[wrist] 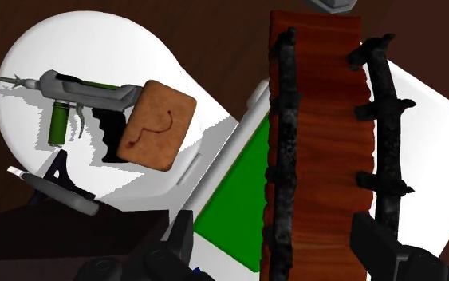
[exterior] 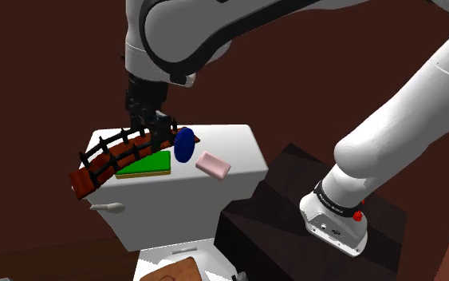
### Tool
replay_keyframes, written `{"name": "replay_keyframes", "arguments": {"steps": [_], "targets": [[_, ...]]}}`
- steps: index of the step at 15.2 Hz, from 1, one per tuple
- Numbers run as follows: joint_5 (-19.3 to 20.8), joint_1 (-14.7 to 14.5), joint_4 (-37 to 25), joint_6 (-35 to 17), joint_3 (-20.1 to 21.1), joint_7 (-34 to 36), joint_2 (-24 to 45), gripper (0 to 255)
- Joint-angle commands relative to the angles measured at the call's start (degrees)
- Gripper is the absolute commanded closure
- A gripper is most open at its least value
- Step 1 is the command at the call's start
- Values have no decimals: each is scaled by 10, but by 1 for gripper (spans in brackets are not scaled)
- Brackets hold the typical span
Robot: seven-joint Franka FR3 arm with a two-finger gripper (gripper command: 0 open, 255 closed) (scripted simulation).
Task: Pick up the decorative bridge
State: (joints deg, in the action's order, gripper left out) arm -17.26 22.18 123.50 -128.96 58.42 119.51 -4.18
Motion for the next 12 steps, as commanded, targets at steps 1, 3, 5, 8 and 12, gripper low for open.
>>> {"name": "replay_keyframes", "arguments": {"steps": [1, 3, 5, 8, 12], "targets": [[44, 7, -16, -19, 12, 56, 39, 0], [56, 3, -7, -36, 11, 62, 52, 0], [70, 1, 1, -52, 12, 70, 65, 0], [97, -6, 15, -81, 9, 86, 91, 0], [95, -6, 16, -81, 9, 85, 89, 255]]}}
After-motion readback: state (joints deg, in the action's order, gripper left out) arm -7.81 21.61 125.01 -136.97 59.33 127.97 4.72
